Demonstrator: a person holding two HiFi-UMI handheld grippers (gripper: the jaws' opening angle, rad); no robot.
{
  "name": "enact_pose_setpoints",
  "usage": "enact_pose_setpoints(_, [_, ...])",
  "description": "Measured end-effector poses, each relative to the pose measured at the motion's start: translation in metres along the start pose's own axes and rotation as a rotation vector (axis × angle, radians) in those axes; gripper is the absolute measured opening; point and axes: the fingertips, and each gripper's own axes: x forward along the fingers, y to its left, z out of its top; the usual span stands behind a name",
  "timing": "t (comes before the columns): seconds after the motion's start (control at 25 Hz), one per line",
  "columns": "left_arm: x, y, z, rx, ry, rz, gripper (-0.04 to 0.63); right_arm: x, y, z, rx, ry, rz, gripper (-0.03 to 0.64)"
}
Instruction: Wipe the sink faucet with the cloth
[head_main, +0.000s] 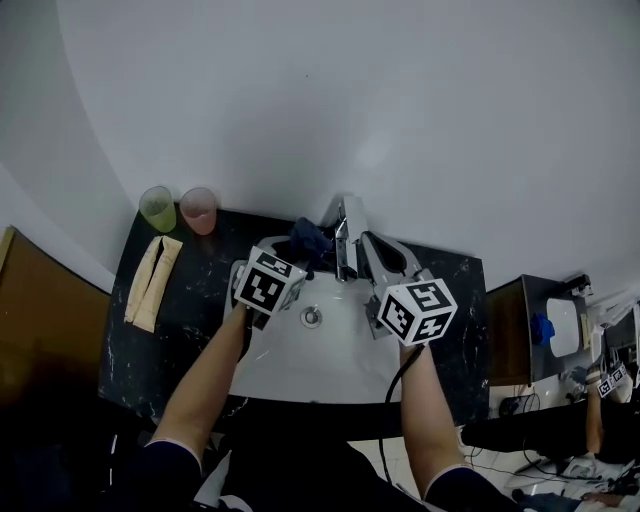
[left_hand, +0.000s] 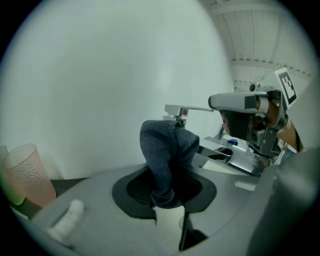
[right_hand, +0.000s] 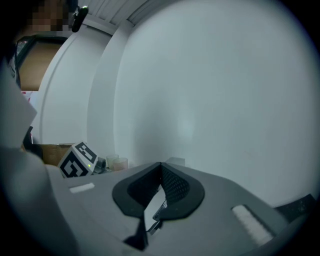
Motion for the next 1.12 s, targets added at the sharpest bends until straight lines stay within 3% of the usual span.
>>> enact_pose_setpoints(0.24, [-0.053, -0.023, 0.014, -0.038, -0.103, -0.052, 0.089, -0.030, 0.021, 0.003, 0.018, -0.031, -0.019, 0.006])
enact_pose_setpoints(0.44, [-0.095, -0.049, 0.028, -0.005, -0.183, -0.117, 0.091, -0.056, 0.041, 0.000, 0.037, -0.062, -0.090, 0.005])
enact_pose_setpoints(0.64, [-0.126, -0.072, 0.025, 0.011, -0.209, -0.165, 0.091, -0.078, 0.057, -0.005, 0.074, -0.096, -0.141, 0.005])
enact_pose_setpoints(1.12, [-0.155, -0.139, 0.025, 0.000, -0.241, -0.117, 0.091, -0.149, 0.071, -0.001, 0.039, -0.148, -0.081, 0.005])
